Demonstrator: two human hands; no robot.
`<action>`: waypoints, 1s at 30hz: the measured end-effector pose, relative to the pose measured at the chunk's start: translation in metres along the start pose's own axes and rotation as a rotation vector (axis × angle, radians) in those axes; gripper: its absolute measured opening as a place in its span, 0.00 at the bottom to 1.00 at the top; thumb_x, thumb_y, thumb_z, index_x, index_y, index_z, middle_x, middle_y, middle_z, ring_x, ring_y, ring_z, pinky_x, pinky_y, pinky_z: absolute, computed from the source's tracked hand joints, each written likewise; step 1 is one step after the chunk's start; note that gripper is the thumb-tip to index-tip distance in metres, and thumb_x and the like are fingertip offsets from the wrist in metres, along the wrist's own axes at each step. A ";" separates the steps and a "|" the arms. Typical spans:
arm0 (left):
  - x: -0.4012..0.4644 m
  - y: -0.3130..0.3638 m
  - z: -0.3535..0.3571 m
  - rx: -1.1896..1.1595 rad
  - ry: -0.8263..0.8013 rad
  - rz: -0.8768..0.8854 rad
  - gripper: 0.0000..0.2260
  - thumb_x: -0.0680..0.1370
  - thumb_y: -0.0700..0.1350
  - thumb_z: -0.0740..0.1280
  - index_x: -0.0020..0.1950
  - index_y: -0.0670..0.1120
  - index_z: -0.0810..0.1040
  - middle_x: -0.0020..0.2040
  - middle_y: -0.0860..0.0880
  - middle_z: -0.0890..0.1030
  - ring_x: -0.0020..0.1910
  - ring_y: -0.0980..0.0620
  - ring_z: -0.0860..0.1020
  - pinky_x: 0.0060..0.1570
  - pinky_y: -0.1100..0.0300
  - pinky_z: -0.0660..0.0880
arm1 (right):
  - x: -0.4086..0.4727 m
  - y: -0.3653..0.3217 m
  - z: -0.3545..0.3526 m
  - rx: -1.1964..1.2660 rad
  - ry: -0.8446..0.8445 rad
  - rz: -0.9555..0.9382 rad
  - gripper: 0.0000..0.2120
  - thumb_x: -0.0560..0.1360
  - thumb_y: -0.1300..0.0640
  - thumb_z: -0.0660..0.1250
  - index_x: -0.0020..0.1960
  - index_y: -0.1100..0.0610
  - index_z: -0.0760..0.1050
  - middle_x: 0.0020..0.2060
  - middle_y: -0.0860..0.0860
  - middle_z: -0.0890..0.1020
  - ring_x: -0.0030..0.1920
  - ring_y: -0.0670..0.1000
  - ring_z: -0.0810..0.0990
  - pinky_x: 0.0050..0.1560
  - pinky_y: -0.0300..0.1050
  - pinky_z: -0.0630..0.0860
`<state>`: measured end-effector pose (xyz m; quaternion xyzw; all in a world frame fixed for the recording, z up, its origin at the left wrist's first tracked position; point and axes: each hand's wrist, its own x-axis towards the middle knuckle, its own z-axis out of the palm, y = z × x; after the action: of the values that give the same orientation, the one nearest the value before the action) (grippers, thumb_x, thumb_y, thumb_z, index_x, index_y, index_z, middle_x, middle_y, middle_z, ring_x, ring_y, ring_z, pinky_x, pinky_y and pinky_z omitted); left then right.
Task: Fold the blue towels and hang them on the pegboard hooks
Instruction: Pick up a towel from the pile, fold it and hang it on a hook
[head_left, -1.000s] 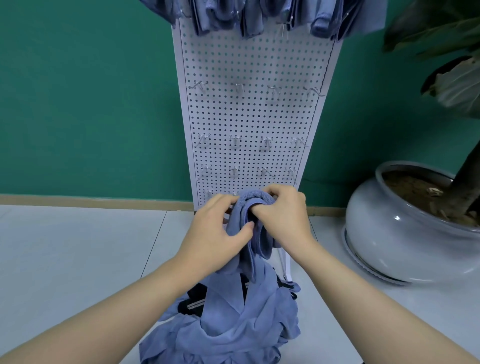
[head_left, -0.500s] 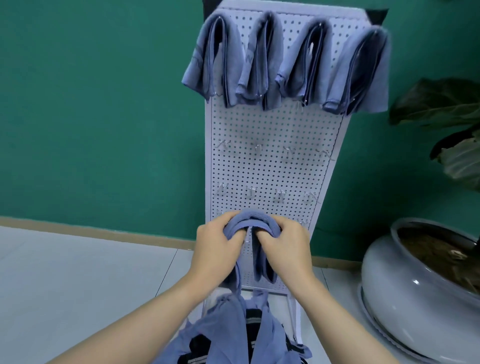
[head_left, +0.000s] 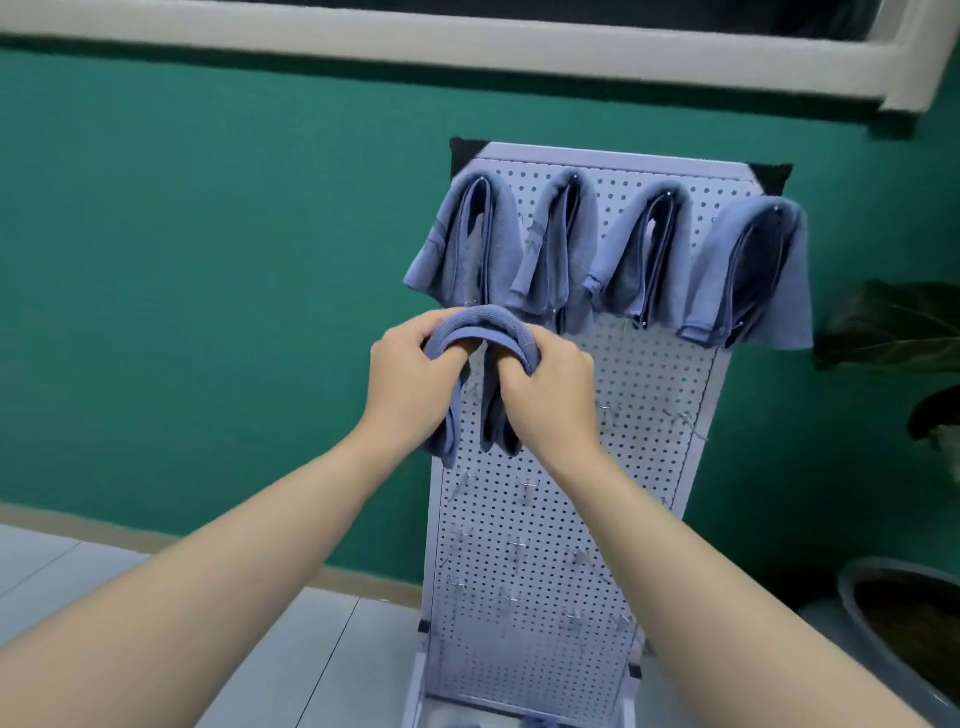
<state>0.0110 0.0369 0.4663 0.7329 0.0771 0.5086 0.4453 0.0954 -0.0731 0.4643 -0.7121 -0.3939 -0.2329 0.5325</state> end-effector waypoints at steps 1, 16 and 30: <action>0.013 0.002 -0.002 0.008 0.011 0.024 0.16 0.75 0.37 0.68 0.54 0.54 0.87 0.47 0.62 0.87 0.49 0.62 0.83 0.51 0.67 0.77 | 0.012 -0.004 0.003 0.010 0.014 -0.005 0.11 0.77 0.60 0.63 0.40 0.46 0.77 0.26 0.38 0.74 0.33 0.45 0.70 0.39 0.43 0.67; 0.115 -0.054 0.009 0.197 -0.052 0.064 0.10 0.77 0.42 0.71 0.48 0.57 0.86 0.41 0.58 0.85 0.38 0.60 0.77 0.41 0.73 0.73 | 0.100 0.019 0.047 -0.302 -0.055 0.085 0.09 0.79 0.60 0.60 0.54 0.59 0.78 0.49 0.58 0.80 0.49 0.58 0.72 0.45 0.51 0.72; 0.089 -0.097 0.026 0.216 -0.088 0.075 0.15 0.75 0.38 0.65 0.55 0.54 0.84 0.42 0.59 0.84 0.40 0.61 0.78 0.46 0.66 0.76 | 0.072 0.058 0.061 -0.409 -0.102 -0.030 0.06 0.79 0.60 0.62 0.48 0.60 0.77 0.44 0.61 0.82 0.47 0.65 0.76 0.47 0.56 0.74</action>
<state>0.1068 0.1298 0.4533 0.8005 0.0845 0.4811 0.3472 0.1787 -0.0006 0.4657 -0.8102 -0.3755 -0.2798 0.3527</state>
